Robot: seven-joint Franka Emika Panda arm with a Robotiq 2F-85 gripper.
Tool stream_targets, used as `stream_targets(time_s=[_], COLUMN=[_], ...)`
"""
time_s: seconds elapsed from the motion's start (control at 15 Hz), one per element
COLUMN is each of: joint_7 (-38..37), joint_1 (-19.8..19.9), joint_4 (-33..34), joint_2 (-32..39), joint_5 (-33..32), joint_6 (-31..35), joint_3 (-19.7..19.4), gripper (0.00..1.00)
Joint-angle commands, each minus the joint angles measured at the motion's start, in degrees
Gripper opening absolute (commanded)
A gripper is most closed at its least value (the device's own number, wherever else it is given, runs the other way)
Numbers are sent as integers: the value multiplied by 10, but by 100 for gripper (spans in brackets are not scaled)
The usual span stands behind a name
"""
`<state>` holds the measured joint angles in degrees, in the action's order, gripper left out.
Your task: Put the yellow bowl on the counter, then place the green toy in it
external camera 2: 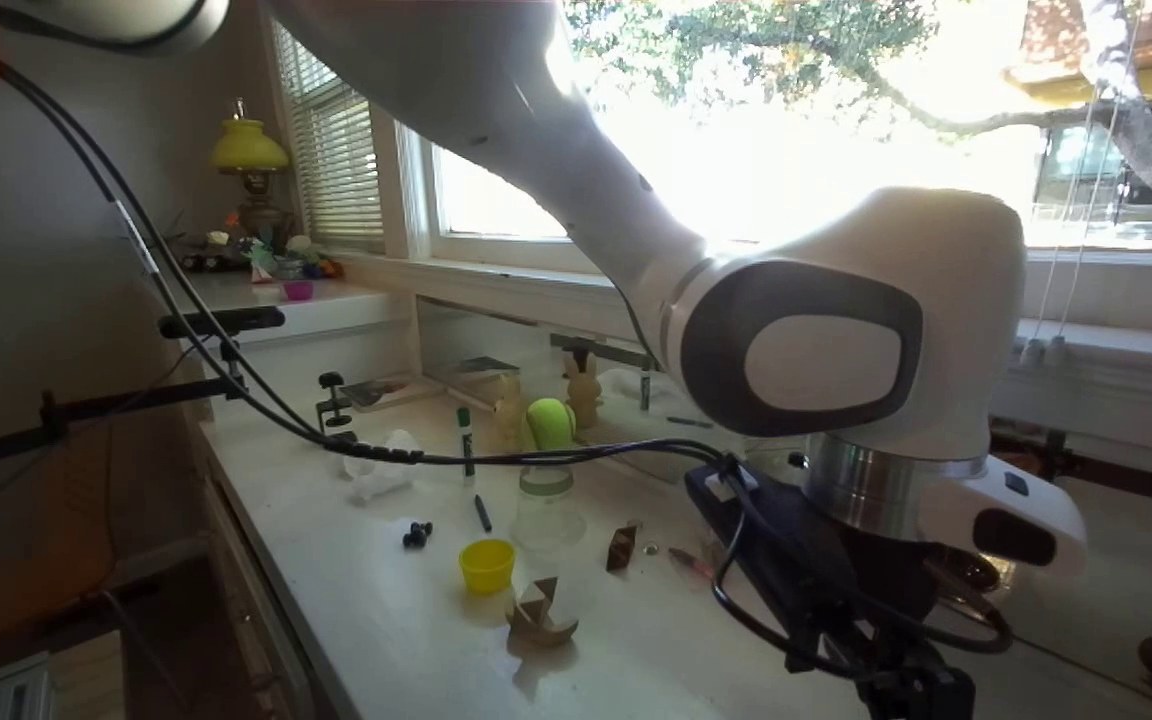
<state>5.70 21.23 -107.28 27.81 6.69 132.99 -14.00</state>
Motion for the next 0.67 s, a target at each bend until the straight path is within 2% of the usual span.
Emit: stream_targets(time_s=[0.0, 0.6], joint_7=[-22, -31], joint_1=[10, 13], joint_4=[31, 20], joint_2=[20, 14], joint_5=[6, 3], joint_6=[-30, -53], joint_3=[1, -8], gripper=[100, 100])
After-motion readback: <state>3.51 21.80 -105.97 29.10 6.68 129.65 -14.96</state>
